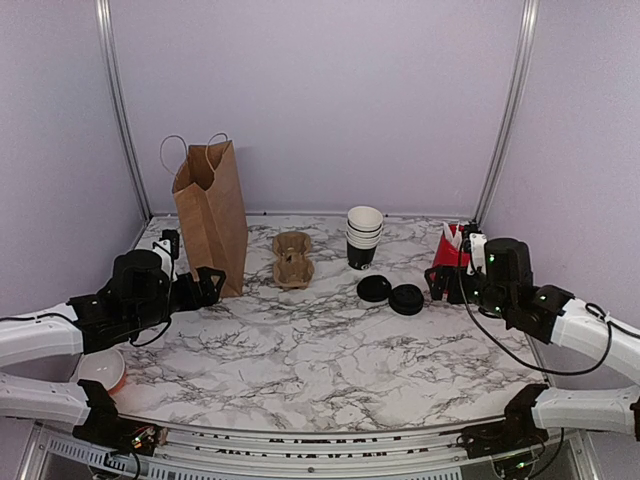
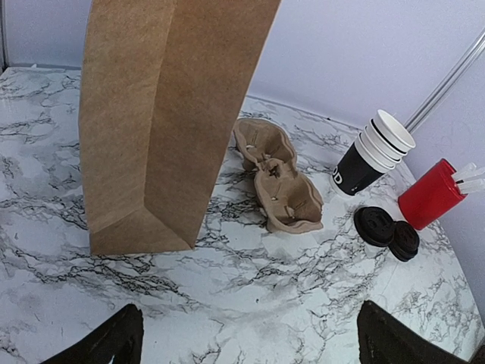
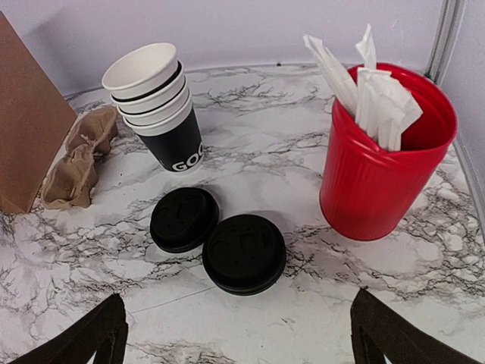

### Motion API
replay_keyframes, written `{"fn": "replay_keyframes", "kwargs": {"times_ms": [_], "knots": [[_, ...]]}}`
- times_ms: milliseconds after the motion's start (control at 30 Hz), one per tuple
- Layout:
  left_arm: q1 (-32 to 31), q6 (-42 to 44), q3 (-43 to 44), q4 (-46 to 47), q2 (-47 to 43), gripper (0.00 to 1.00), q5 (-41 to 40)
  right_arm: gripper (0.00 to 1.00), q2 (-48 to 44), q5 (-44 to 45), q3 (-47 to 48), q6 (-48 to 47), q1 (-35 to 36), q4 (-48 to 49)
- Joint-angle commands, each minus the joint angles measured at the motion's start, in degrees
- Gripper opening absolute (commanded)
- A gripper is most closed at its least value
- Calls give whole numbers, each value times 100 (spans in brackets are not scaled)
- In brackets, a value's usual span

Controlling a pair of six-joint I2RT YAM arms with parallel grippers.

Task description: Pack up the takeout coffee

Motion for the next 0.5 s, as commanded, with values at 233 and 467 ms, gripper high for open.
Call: {"fn": "replay_keyframes", "kwargs": {"times_ms": [233,467], "knots": [[84,-221,48,-406,-86,99,-113,100,1195,60,799,-147,489,55],[199,-386,-135,-501,-315,99,-64,100,2743,-26,1871,-253,762,-99]]}}
